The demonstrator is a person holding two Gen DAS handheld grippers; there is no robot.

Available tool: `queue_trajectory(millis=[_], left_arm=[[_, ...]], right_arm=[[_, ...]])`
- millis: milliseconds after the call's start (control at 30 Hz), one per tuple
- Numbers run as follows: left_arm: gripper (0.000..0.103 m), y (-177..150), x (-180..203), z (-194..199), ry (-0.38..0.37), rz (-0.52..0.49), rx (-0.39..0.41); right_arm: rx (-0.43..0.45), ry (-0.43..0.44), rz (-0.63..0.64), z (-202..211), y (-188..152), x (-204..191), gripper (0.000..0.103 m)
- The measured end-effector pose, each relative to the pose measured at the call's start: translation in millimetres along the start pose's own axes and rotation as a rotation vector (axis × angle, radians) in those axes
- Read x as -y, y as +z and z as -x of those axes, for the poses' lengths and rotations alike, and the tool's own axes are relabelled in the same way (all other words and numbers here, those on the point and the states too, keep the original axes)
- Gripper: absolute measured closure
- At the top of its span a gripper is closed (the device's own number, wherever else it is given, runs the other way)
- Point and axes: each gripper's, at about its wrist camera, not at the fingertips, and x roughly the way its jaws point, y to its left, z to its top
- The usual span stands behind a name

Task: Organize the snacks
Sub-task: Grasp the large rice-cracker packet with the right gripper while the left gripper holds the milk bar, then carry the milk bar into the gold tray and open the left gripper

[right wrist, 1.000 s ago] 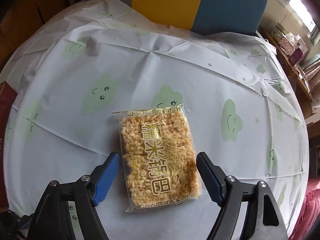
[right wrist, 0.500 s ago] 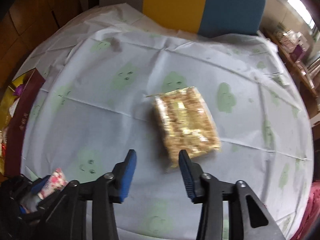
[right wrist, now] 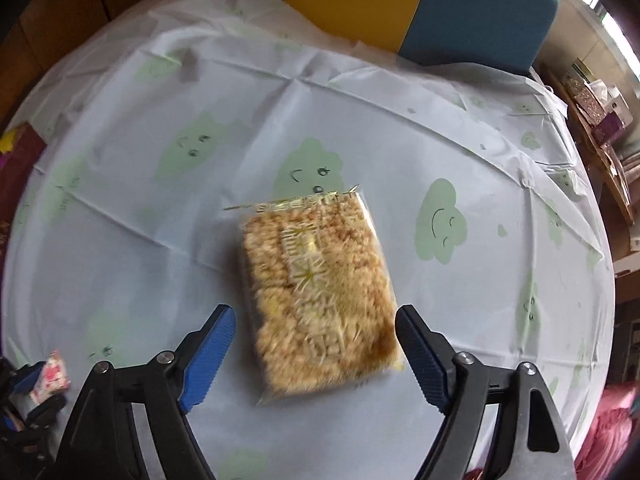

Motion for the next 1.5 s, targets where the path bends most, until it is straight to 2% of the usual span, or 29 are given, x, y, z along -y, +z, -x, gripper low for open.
queue_trajectory(millis=[100,133,233,367,433,567,733,800,967,1133,1500], left_arm=[[0.078,0,0,0,-0.001,0.001,0.001],[0.077,0,0,0,-0.001,0.002,0.001],[0.077,-1,1,0,0.005,-0.002,0.003],[0.077,0,1,0,0.006,-0.001,0.000],[0.077,0,1,0,0.007,-0.001,-0.002],[0.077,1,2,0,0.015,-0.006,-0.004],[0.077,3,6,-1,0.031,-0.012,-0.019],[0.078,4,6,-1,0.038,-0.007,-0.024],[0.079,4,10,-1,0.069,-0.014,-0.031],[0.081,4,10,2,0.090,-0.004,-0.042],[0.082,-1,2,26,0.111,0.025,-0.044]], right_arm=[[-0.021,0.013,-0.007,-12,2,3,0.019],[-0.012,0.023,-0.019,-12,2,5,0.026],[-0.008,0.022,-0.052,-6,-5,7,0.028],[-0.021,-0.019,-0.041,11,-28,-11,0.028],[-0.021,-0.001,-0.068,20,-39,-17,0.028],[-0.029,0.092,-0.146,38,-71,-31,0.028],[-0.047,0.074,-0.148,30,-98,-48,0.027],[-0.043,0.055,-0.132,30,-97,-50,0.026],[-0.053,0.106,-0.159,24,-100,-43,0.024],[-0.048,0.099,-0.148,24,-103,-33,0.023],[-0.049,0.086,-0.138,21,-99,-48,0.023]])
